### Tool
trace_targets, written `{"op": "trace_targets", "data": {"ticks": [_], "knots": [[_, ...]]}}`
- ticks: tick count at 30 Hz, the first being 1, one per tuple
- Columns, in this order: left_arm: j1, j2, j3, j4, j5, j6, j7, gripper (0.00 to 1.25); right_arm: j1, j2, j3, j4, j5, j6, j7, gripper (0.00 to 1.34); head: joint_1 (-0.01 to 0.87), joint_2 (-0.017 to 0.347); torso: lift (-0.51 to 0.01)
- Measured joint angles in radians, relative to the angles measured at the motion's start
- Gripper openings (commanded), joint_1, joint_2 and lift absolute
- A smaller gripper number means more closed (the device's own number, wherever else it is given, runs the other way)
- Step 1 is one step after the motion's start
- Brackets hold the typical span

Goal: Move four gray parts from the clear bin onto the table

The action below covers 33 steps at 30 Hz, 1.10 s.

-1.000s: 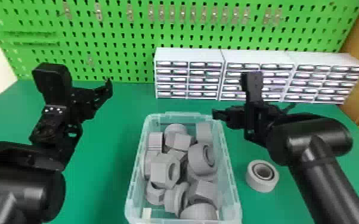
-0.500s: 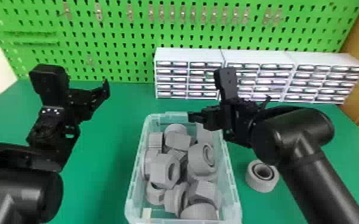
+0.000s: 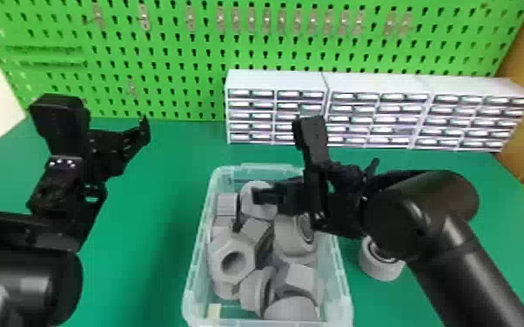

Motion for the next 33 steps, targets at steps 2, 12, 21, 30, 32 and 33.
{"op": "trace_targets", "data": {"ticks": [2, 12, 21, 30, 32, 33], "knots": [[0.001, 0.000, 0.006, 0.000, 0.000, 0.000, 0.000, 1.01, 0.004, -0.011, -0.003, -0.018, -0.034, 0.023, -0.030, 0.81, 0.678, 0.034, -0.050], [-0.002, -0.008, 0.015, 0.000, 0.004, 0.004, 0.000, 1.01, 0.005, -0.051, -0.006, -0.056, -0.211, 0.124, -0.164, 0.81, 0.678, 0.034, -0.050], [-0.009, -0.024, 0.020, 0.001, 0.010, 0.005, 0.000, 1.01, -0.029, -0.081, 0.030, -0.057, -0.311, 0.196, -0.193, 0.81, 0.678, 0.034, -0.050], [-0.009, -0.026, 0.021, 0.002, 0.012, 0.005, 0.000, 1.01, -0.049, -0.086, 0.056, -0.053, -0.358, 0.232, -0.226, 0.81, 0.678, 0.034, -0.050], [-0.009, -0.026, 0.021, 0.002, 0.013, 0.005, 0.000, 1.01, -0.055, -0.093, 0.063, -0.047, -0.373, 0.243, -0.234, 0.81, 0.678, 0.034, -0.050], [-0.010, -0.026, 0.021, 0.002, 0.013, 0.005, 0.000, 1.01, -0.058, -0.096, 0.066, -0.044, -0.381, 0.248, -0.236, 0.81, 0.678, 0.034, -0.050]]}}
